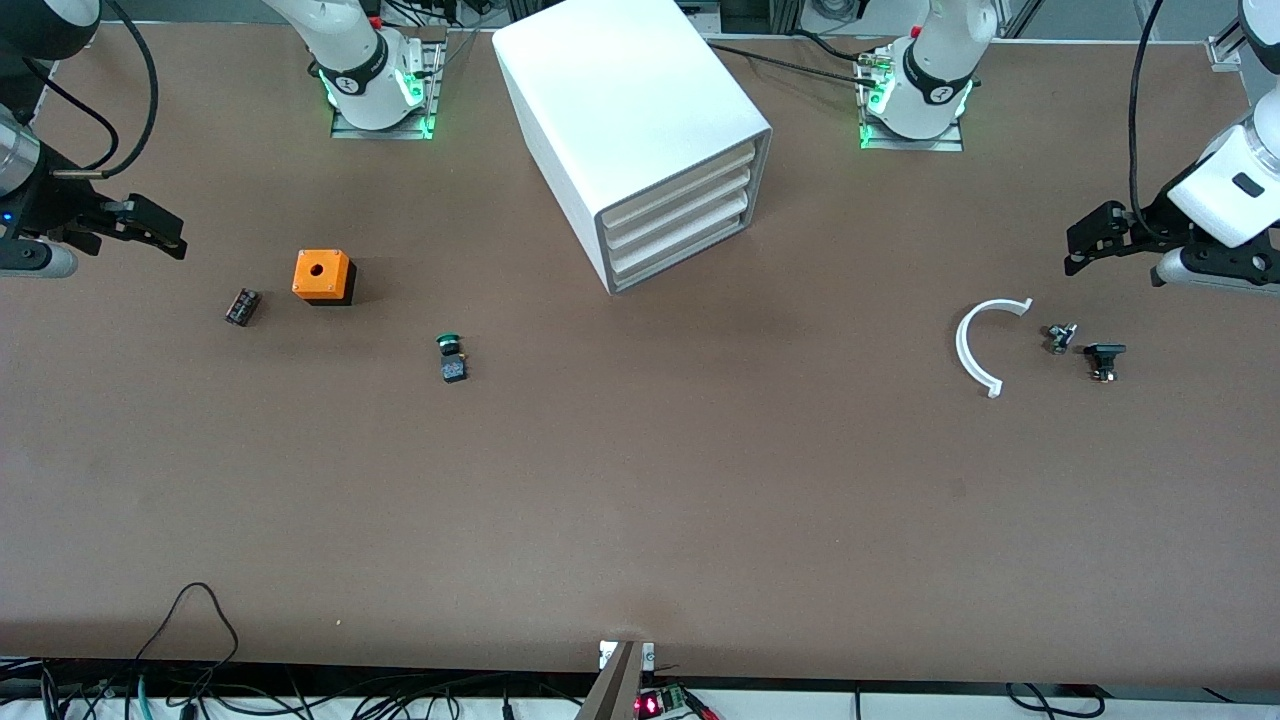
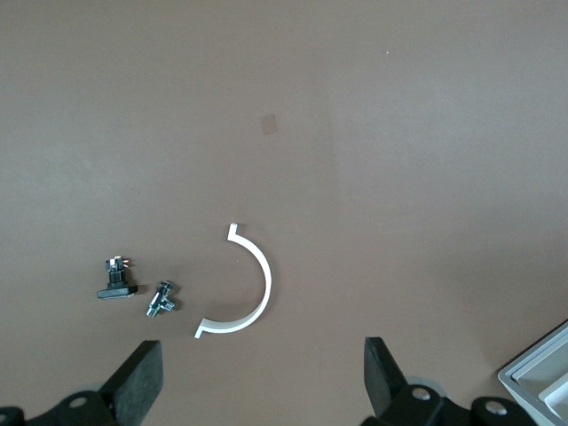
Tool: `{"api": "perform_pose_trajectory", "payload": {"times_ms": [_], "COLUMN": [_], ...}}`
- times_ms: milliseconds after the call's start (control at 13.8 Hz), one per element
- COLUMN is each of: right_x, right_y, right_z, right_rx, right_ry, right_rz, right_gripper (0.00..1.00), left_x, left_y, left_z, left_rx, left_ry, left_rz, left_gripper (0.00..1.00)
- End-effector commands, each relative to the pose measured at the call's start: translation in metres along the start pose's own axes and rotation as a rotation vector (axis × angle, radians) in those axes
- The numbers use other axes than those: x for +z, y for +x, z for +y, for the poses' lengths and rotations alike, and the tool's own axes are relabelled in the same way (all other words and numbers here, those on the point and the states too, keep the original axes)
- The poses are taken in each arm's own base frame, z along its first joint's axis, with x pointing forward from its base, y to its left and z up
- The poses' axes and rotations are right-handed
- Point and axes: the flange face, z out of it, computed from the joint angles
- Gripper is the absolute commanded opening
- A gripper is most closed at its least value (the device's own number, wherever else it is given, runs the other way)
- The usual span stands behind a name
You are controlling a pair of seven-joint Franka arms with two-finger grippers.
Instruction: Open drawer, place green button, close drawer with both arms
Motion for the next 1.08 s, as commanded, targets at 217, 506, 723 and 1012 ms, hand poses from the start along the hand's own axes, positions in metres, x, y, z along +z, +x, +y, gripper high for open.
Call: {"api": "perform_pose_trajectory", "payload": {"times_ms": [217, 506, 723, 1012], "right_x": [-0.004, -0.005, 0.000, 0.027], "right_y": [-0.002, -0.002, 0.001, 0.014], "right_z": [0.003, 0.003, 0.003, -0.004], "right_rx": [-0.007, -0.007, -0.007, -0.015], "right_ry": [0.018, 0.020, 0.019, 0.059], "right_rz": [0.002, 0.008, 0.001, -0.040], "right_gripper": [1.00, 1.00, 1.00, 1.00], "left_x": [-0.009, -0.009, -0.009, -0.004], "left_y": [0.002, 0.002, 0.002, 0.000], "left_z": [0.000, 0.001, -0.001, 0.006], "left_rx": [-0.017, -0.015, -0.017, 0.006], "left_ry": [-0.005, -0.005, -0.006, -0.010], "left_rz": [-0.007, -0.008, -0.008, -0.045], "left_gripper": [1.00, 1.00, 1.00, 1.00]}}
